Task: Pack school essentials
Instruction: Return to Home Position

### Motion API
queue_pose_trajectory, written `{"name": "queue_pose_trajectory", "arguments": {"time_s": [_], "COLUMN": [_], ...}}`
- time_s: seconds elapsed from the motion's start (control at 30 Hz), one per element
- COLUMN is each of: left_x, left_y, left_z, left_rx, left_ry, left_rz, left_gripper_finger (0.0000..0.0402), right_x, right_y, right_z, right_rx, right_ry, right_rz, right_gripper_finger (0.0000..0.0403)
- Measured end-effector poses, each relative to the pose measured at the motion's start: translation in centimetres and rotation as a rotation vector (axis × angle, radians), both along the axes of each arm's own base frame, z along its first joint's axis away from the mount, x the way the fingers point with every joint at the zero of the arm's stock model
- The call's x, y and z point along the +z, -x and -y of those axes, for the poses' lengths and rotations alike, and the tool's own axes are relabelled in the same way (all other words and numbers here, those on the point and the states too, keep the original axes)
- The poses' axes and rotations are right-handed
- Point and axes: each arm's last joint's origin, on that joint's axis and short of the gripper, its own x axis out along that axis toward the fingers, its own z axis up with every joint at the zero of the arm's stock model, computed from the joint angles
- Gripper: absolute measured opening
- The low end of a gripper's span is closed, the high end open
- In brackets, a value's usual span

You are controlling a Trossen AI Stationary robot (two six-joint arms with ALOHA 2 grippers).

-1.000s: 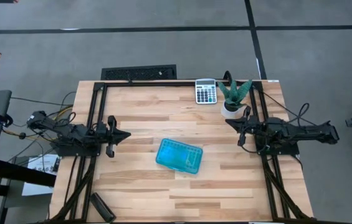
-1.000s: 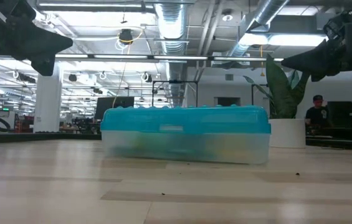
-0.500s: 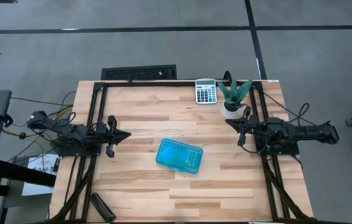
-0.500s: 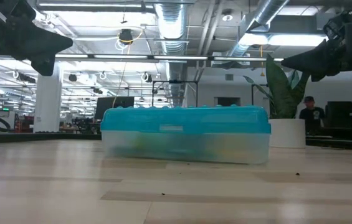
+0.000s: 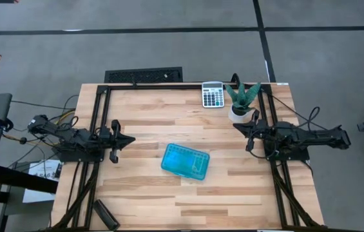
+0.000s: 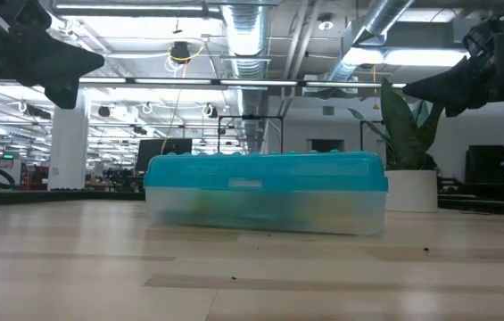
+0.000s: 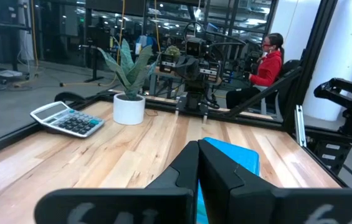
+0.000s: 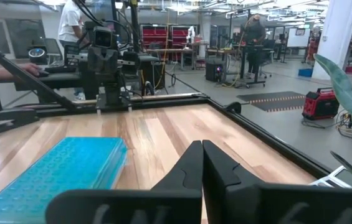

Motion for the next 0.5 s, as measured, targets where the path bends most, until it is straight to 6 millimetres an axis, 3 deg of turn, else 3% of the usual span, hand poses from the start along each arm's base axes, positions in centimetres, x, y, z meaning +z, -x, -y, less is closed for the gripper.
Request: {"name": "queue_pose_trajectory", "arguments": {"time_s": [0.5], "left_x": [0.00], "left_y": [0.00], "left_z": [0.00], "left_rx": [0.000], "left_ry": [0.003], "left_rz": [0.000], "left_gripper_finger": [0.0000], "right_x": [0.00], "right_y": [0.00], "right_z": [0.00], "right_rx": [0.000], "right_ry": [0.000], "right_rz": [0.000], "right_gripper_finger": [0.0016]}}
